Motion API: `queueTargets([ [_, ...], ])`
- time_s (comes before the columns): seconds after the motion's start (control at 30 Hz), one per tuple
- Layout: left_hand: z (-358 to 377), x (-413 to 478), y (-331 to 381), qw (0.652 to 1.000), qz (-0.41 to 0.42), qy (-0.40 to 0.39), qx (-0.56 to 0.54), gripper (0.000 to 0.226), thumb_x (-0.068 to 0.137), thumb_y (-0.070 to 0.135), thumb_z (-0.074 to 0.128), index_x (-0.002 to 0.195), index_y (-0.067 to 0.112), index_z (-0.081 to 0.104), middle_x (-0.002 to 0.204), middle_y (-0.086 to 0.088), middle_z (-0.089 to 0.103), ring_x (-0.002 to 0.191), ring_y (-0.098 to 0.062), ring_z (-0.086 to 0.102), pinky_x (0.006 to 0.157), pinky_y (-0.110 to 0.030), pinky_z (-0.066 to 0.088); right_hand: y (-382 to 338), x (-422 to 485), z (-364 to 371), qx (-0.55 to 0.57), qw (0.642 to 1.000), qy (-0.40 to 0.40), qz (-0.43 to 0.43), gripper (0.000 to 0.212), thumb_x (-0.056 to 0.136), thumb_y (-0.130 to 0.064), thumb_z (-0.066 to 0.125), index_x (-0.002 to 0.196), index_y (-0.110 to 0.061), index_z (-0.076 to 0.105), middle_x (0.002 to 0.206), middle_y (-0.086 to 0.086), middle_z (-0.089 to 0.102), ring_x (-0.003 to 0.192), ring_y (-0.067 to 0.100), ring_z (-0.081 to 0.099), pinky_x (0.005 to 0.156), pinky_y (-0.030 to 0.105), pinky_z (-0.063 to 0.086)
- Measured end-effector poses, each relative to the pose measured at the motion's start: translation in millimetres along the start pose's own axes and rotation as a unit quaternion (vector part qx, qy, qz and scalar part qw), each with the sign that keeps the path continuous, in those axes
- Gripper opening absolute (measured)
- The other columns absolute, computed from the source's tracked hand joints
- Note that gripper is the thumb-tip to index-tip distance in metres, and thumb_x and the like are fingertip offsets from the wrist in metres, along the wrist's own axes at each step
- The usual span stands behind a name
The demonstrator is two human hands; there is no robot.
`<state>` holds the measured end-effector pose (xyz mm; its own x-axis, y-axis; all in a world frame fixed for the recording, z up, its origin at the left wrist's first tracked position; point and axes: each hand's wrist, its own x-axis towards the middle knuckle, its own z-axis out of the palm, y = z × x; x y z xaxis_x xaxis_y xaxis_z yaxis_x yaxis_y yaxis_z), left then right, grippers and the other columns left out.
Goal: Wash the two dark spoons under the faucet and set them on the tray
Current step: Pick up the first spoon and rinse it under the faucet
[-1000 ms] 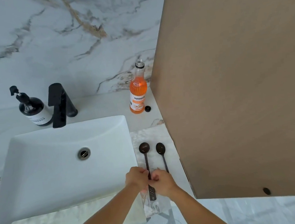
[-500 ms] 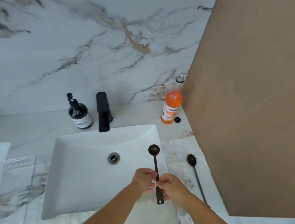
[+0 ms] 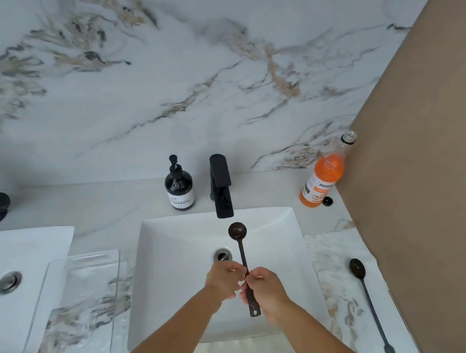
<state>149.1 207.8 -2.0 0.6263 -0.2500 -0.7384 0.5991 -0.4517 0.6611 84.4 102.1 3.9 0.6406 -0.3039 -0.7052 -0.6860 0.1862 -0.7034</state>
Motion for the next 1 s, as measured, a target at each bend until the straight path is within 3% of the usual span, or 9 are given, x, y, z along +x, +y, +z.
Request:
queueTargets([
  [0.1,-19,2,16,0.999,0.014,0.017,0.045,0.013,0.089,0.019,0.059,0.084,0.012,0.07,0.079,-0.003,0.067,0.062,-0.019,0.058,0.055,-0.026,0.048,-7,1,10,-0.005,1.0,0.016,0.01,0.018,0.094,0.001,0.041,0.082,-0.003,0.054,0.065,0.013,0.058,0.046,0.023,0.052,0.053,0.034,0.045],
  [0.23,-60,4,66,0.965,0.139,0.215,0.059,0.029,0.094,0.026,0.052,0.085,0.005,0.07,0.084,-0.013,0.072,0.077,-0.032,0.066,0.075,-0.039,0.058,-17,4,10,-0.025,0.999,0.003,0.025,0.016,0.093,0.001,0.042,0.081,-0.004,0.052,0.067,0.012,0.057,0.048,0.022,0.05,0.052,0.032,0.045],
  [0.3,-74,5,102,0.948,0.186,0.257,0.015,0.036,0.094,0.032,0.047,0.085,0.003,0.068,0.078,-0.011,0.071,0.074,-0.033,0.067,0.071,-0.043,0.059,-20,7,6,-0.039,0.999,-0.007,0.026,0.015,0.094,0.0,0.044,0.082,-0.005,0.051,0.068,0.013,0.057,0.049,0.023,0.051,0.054,0.034,0.045],
  [0.4,-76,11,153,0.959,0.176,0.222,-0.03,0.044,0.092,0.041,0.05,0.084,0.001,0.067,0.069,-0.006,0.068,0.052,-0.021,0.062,0.042,-0.028,0.051,-23,11,1,-0.051,0.998,-0.016,0.024,0.014,0.093,-0.001,0.046,0.082,-0.005,0.051,0.067,0.012,0.058,0.05,0.023,0.051,0.054,0.033,0.044],
  [0.43,-74,14,165,0.968,0.146,0.201,-0.037,0.044,0.092,0.044,0.052,0.084,0.004,0.066,0.068,-0.004,0.068,0.049,-0.018,0.062,0.04,-0.023,0.047,-24,12,0,-0.053,0.998,-0.016,0.022,0.013,0.093,-0.001,0.046,0.081,-0.006,0.051,0.066,0.011,0.058,0.05,0.024,0.051,0.054,0.033,0.044],
  [0.6,-79,29,180,0.989,0.024,0.134,-0.058,0.038,0.091,0.044,0.058,0.08,0.008,0.056,0.061,-0.004,0.052,0.043,-0.015,0.043,0.041,-0.018,0.032,-25,13,-12,-0.067,0.998,-0.012,0.013,0.009,0.087,-0.004,0.047,0.08,-0.007,0.052,0.062,0.01,0.059,0.05,0.025,0.051,0.054,0.032,0.045],
  [0.8,-67,34,182,0.996,-0.012,0.019,-0.084,0.043,0.098,0.045,0.051,0.082,0.006,0.062,0.056,0.002,0.04,0.032,-0.005,0.03,0.03,-0.015,0.018,-29,16,-23,-0.093,0.996,0.001,0.007,0.009,0.089,-0.008,0.048,0.082,-0.008,0.054,0.064,0.009,0.061,0.048,0.021,0.053,0.051,0.028,0.046],
  [1.0,-63,38,180,0.99,-0.025,0.023,-0.134,0.041,0.098,0.041,0.052,0.077,0.006,0.059,0.047,0.003,0.04,0.031,-0.005,0.028,0.032,-0.015,0.018,-32,17,-24,-0.142,0.99,0.016,-0.011,0.011,0.091,-0.014,0.052,0.082,-0.009,0.056,0.062,0.005,0.062,0.042,0.014,0.052,0.041,0.019,0.043],
])
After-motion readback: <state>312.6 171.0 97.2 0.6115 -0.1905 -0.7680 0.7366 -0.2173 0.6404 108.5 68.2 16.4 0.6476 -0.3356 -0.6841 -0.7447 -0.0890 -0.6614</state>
